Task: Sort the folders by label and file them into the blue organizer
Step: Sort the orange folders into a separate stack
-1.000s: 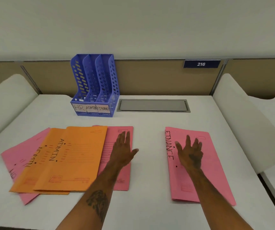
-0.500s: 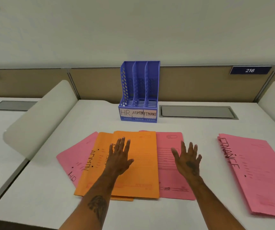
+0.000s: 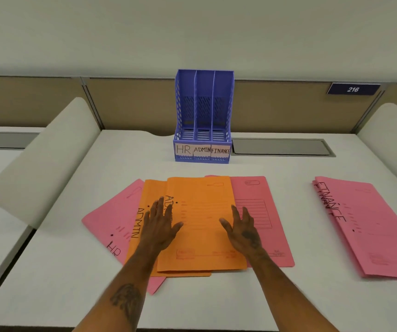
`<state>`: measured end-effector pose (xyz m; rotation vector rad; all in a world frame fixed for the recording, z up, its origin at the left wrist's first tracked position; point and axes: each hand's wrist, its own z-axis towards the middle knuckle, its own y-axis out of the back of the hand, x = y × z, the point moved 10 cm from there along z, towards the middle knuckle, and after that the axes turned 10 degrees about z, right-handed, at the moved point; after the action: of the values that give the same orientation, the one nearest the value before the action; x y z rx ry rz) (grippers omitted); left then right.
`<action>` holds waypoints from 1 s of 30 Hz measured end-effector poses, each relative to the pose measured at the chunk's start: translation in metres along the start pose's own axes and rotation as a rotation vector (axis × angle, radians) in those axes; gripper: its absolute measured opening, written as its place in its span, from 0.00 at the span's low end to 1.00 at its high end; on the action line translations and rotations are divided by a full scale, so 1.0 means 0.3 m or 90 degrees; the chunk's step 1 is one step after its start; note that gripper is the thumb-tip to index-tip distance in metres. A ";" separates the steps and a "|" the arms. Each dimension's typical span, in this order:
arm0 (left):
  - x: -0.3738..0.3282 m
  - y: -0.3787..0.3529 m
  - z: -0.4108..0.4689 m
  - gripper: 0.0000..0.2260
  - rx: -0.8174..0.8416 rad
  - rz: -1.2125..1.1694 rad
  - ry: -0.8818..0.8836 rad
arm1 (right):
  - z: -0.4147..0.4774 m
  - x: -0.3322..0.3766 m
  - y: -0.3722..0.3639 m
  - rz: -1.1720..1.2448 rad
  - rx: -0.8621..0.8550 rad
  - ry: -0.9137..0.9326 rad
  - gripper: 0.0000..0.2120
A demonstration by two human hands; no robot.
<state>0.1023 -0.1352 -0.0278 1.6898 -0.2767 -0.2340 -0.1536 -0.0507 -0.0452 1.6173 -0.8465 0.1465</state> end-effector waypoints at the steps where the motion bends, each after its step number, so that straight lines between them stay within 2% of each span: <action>1: 0.009 -0.007 -0.007 0.35 0.008 -0.030 0.022 | 0.000 -0.004 -0.012 0.017 0.013 -0.010 0.36; 13: 0.009 -0.091 -0.053 0.37 0.121 -0.323 0.187 | -0.018 0.016 -0.054 0.208 0.059 -0.054 0.39; 15: 0.024 -0.089 -0.046 0.34 0.114 -0.352 0.233 | -0.018 0.015 -0.051 0.252 0.061 -0.068 0.38; 17: 0.058 -0.091 -0.039 0.27 0.110 -0.419 0.294 | -0.017 0.014 -0.046 0.302 0.061 -0.081 0.37; 20: 0.086 -0.107 -0.046 0.21 0.118 -0.636 0.362 | -0.012 0.024 -0.025 0.387 0.053 -0.078 0.34; 26: 0.037 -0.020 -0.019 0.26 0.120 -0.834 0.302 | 0.006 0.050 0.031 0.499 0.048 -0.117 0.39; 30: 0.025 0.078 0.029 0.22 0.120 -0.921 0.241 | 0.065 0.095 0.152 0.572 0.000 -0.119 0.39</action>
<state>0.1055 -0.1487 -0.0056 1.7896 1.2929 -0.9340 -0.1668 -0.0801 0.0019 1.1548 -1.6725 0.6268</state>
